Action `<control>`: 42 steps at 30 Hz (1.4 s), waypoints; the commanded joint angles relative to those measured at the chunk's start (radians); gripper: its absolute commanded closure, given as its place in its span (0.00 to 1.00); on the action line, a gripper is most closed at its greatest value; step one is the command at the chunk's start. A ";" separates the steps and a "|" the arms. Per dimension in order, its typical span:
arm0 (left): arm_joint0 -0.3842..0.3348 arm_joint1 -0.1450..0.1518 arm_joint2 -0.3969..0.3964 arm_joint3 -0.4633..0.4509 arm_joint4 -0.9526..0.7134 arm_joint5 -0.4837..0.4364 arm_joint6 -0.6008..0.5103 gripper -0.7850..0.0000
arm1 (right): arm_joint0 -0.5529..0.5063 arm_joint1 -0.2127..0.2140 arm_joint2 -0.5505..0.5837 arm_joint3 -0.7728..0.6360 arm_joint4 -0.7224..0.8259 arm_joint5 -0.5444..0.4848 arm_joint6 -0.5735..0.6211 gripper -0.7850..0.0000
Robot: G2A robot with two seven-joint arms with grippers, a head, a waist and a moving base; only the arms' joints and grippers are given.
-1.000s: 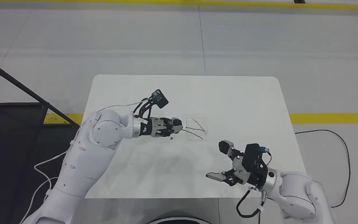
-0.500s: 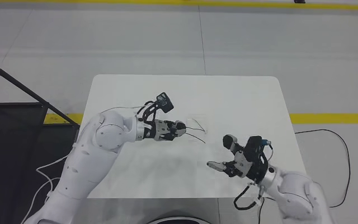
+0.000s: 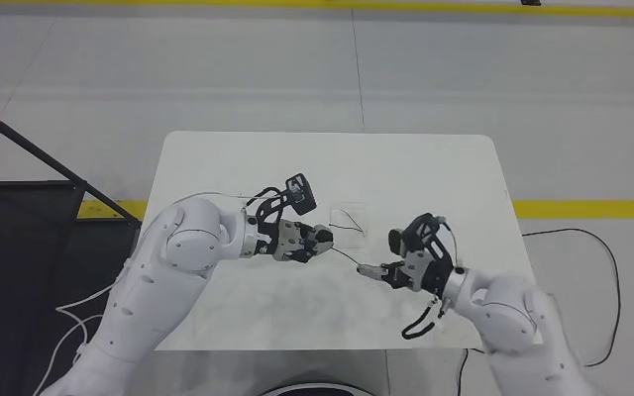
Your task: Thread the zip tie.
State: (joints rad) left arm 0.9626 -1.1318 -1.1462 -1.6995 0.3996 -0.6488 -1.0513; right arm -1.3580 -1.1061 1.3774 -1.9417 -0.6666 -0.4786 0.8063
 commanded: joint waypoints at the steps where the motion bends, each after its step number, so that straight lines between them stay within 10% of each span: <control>1: -0.004 0.002 0.002 0.001 -0.006 0.000 -0.002 1.00 | 0.013 0.002 -0.012 0.019 0.010 -0.035 0.010 0.38; 4: -0.008 0.006 0.007 0.001 -0.019 -0.001 -0.006 1.00 | 0.033 0.003 -0.026 0.042 0.023 -0.050 0.017 0.16; 8: -0.014 0.009 0.015 -0.001 -0.020 0.007 -0.002 1.00 | 0.052 0.005 -0.046 0.058 0.035 -0.067 0.024 0.17; 17: -0.017 0.018 0.025 -0.005 -0.014 0.018 0.018 1.00 | 0.064 0.013 -0.061 0.070 0.051 -0.096 0.031 0.70; 42: -0.031 0.039 0.053 0.002 -0.019 0.018 0.043 1.00 | 0.092 0.035 -0.086 0.084 0.096 -0.118 0.048 1.00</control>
State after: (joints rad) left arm 0.9318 -1.0937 -1.0941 -1.6974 0.3815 -0.6291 -1.0094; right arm -1.2668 -1.0721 1.2921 -1.8580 -0.5733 -0.5950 0.8530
